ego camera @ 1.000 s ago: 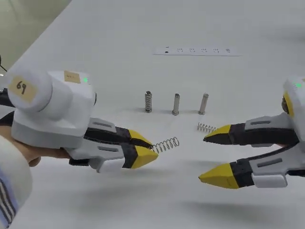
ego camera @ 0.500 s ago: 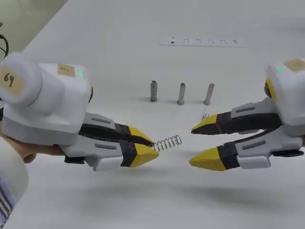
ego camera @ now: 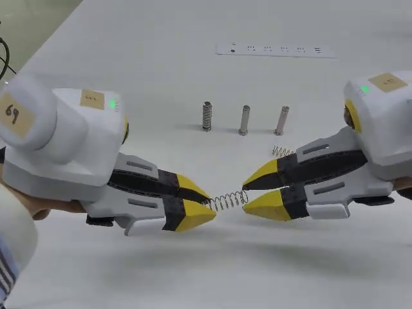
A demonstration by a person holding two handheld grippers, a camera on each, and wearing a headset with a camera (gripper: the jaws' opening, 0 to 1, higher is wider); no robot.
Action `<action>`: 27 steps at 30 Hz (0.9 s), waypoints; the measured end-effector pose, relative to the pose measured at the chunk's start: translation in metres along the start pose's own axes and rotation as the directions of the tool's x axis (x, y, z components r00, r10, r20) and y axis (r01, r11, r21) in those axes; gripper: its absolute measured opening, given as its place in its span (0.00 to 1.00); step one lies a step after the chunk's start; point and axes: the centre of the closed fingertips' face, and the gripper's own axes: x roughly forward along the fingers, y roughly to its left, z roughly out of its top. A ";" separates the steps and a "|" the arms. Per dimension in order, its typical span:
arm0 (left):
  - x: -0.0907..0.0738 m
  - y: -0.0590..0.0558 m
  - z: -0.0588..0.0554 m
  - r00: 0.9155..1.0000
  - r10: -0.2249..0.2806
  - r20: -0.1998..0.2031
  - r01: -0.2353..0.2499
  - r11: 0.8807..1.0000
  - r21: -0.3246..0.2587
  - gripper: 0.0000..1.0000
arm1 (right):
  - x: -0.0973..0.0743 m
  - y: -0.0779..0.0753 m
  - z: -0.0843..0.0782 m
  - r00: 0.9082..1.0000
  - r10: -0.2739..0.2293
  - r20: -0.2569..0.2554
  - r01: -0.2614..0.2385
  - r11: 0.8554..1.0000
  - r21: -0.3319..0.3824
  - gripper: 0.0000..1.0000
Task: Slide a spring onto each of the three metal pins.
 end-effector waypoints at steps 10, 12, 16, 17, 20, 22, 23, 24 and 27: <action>-0.002 -0.002 0.001 1.000 -0.011 0.013 0.010 1.000 0.011 0.02 | 0.007 0.002 -0.003 1.000 0.025 -0.012 -0.025 0.999 0.021 0.09; -0.002 -0.003 0.001 1.000 -0.013 0.013 0.013 1.000 0.012 0.02 | 0.007 0.003 -0.002 0.999 0.030 -0.012 -0.029 0.999 0.019 0.09; -0.001 -0.004 0.000 1.000 -0.016 0.013 0.016 1.000 0.012 0.02 | 0.006 0.005 -0.002 0.999 0.041 -0.017 -0.041 0.999 0.015 0.09; -0.001 -0.004 -0.001 1.000 -0.018 0.012 0.017 1.000 0.013 0.02 | 0.006 0.006 -0.003 0.999 0.045 -0.021 -0.045 0.999 0.009 0.09; 0.000 -0.005 -0.002 1.000 -0.023 0.009 0.023 1.000 0.010 0.02 | 0.006 0.006 -0.003 0.998 0.052 -0.027 -0.052 0.999 0.006 0.09; 0.000 -0.005 -0.002 1.000 -0.025 0.008 0.025 1.000 0.005 0.02 | 0.006 0.006 -0.004 0.998 0.055 -0.028 -0.055 0.998 0.011 0.09; 0.000 -0.005 -0.002 1.000 -0.025 0.008 0.025 1.000 0.005 0.02 | 0.006 0.006 -0.004 0.998 0.055 -0.029 -0.055 0.998 0.012 0.09; 0.001 -0.005 -0.002 1.000 -0.025 0.008 0.025 1.000 0.005 0.02 | 0.006 0.006 -0.004 0.998 0.055 -0.030 -0.055 0.998 0.013 0.09; 0.002 -0.004 -0.003 1.000 -0.021 0.007 0.021 1.000 0.003 0.02 | 0.005 0.003 -0.001 0.999 0.048 -0.025 -0.048 0.999 0.020 0.09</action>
